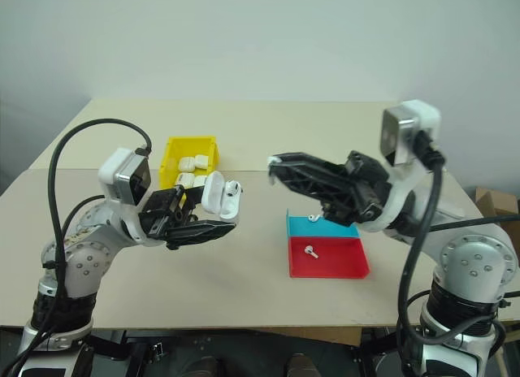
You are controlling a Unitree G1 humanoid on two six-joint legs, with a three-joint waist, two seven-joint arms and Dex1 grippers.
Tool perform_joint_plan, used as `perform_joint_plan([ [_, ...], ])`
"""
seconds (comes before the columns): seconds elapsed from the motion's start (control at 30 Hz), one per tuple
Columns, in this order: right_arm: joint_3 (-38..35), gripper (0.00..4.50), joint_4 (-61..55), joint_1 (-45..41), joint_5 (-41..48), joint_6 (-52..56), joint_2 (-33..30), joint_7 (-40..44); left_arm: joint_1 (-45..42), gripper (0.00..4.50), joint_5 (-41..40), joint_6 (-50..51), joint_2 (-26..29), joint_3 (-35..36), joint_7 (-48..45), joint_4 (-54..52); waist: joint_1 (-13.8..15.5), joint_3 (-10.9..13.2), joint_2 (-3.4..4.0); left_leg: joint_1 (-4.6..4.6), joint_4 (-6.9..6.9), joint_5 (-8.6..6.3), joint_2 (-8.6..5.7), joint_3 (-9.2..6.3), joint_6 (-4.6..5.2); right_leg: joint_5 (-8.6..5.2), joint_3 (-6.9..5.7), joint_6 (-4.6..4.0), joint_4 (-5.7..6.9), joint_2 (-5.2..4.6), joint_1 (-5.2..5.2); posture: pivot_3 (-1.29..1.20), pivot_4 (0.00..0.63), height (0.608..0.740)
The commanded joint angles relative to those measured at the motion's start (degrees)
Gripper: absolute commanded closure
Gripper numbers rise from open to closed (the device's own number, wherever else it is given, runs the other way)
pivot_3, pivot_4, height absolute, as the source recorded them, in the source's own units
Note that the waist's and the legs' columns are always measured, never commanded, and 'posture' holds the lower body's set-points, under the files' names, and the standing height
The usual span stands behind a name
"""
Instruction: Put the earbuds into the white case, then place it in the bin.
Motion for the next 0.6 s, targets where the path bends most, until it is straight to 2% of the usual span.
perform_joint_plan([
  [0.03,2.1,3.89,-1.6,-0.4,-0.6,-3.0,-0.5,-0.6,-1.0,1.69,-0.3,-0.3,-0.1,0.1,-0.3,-0.5,0.0,0.0,0.00,-0.03,0.00,0.00,0.00,-0.02,0.00,0.00,-0.02,0.00,0.00,0.00,-0.02,0.00,0.150,0.740],
  [0.2,5.6,3.89,-2.3,-1.5,-1.7,-4.7,-0.4,-0.6,-1.6,1.69,-0.2,-0.1,0.1,0.0,-0.4,0.2,-0.2,0.0,0.00,-0.02,0.01,0.00,0.00,-0.04,0.00,0.00,-0.04,0.00,0.01,0.00,-0.02,0.00,0.150,0.740],
  [0.6,7.8,3.89,-2.6,-2.7,4.3,-5.8,-0.5,-3.5,-2.2,1.69,0.8,-0.2,-0.2,-0.6,-0.2,1.0,-0.4,0.0,0.00,-0.05,0.01,0.00,0.00,-0.09,0.00,0.00,-0.09,0.00,0.00,0.00,-0.02,0.00,0.150,0.740],
])
